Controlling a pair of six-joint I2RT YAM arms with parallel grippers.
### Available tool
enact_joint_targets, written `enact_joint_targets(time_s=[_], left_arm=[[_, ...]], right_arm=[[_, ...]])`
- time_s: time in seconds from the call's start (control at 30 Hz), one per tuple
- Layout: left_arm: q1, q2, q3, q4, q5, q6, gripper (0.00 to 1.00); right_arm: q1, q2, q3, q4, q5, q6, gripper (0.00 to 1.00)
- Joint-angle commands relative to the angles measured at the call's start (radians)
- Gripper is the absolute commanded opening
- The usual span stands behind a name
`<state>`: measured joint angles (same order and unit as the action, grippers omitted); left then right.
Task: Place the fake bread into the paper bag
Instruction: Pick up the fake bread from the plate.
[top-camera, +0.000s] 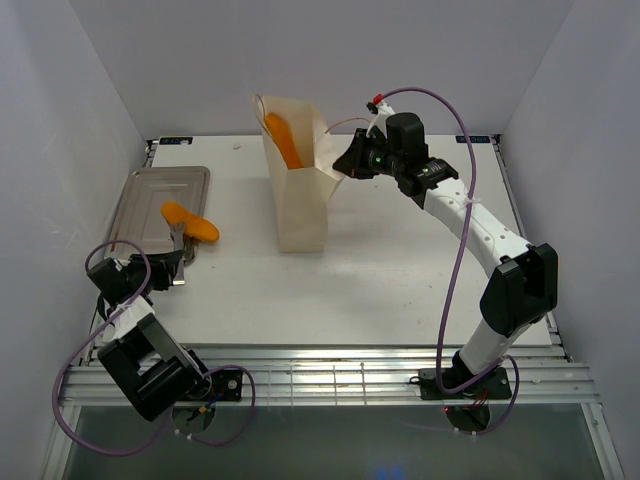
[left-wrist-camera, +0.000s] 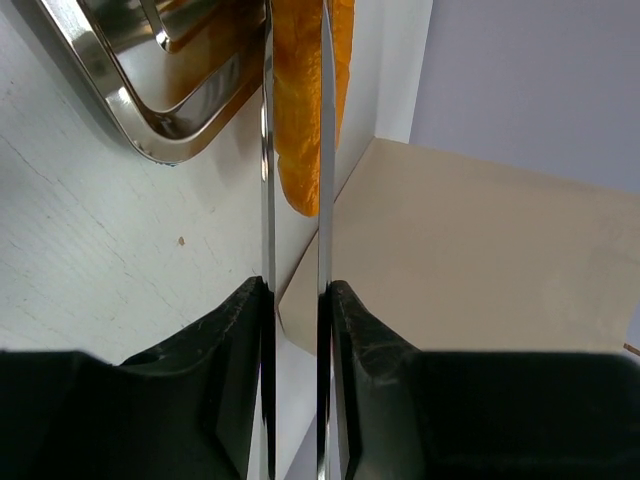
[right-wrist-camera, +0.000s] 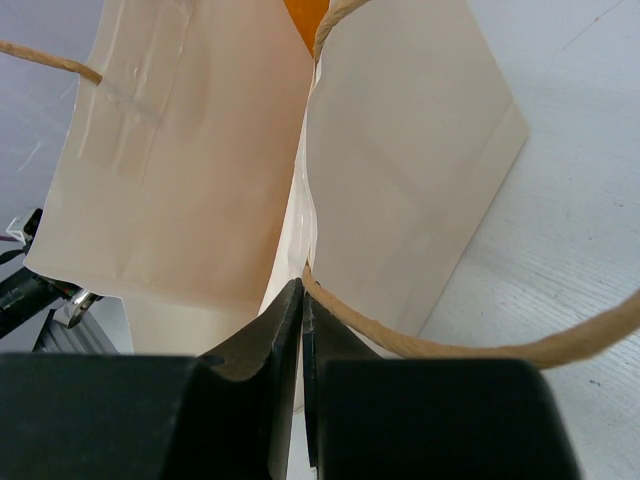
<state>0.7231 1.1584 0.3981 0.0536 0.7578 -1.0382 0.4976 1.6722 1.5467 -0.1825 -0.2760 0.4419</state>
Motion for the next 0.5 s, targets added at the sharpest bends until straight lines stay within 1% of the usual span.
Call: enact_joint_targets(time_s=[0.0, 0.07, 0.17, 0.3, 0.37, 0.4, 0.47], left_arm=[[-0.004, 0.006, 0.013, 0.023, -0.003, 0.01, 0.07], [-0.004, 0.004, 0.012, 0.022, 0.0, 0.013, 0.0], [-0.004, -0.009, 0.022, 0.014, 0.008, 0.01, 0.0], [-0.004, -0.045, 0.057, -0.038, 0.005, 0.026, 0.0], [-0.004, -0.071, 0.093, -0.047, 0.003, 0.046, 0.0], [-0.004, -0.08, 0.106, -0.092, 0.002, 0.052, 0.0], [-0.005, -0.101, 0.151, -0.116, 0.005, 0.079, 0.0]], right_arm=[[-0.004, -0.005, 0.026, -0.026, 0.004, -0.008, 0.08], [-0.002, -0.005, 0.026, -0.028, 0.006, -0.009, 0.08], [-0.002, -0.005, 0.029, -0.031, 0.008, -0.011, 0.08], [-0.002, -0.003, 0.033, -0.038, 0.008, -0.011, 0.08], [-0.002, -0.005, 0.033, -0.038, 0.008, -0.009, 0.08], [-0.001, -0.005, 0.035, -0.04, 0.009, -0.009, 0.08], [-0.002, -0.003, 0.036, -0.04, 0.011, -0.008, 0.08]])
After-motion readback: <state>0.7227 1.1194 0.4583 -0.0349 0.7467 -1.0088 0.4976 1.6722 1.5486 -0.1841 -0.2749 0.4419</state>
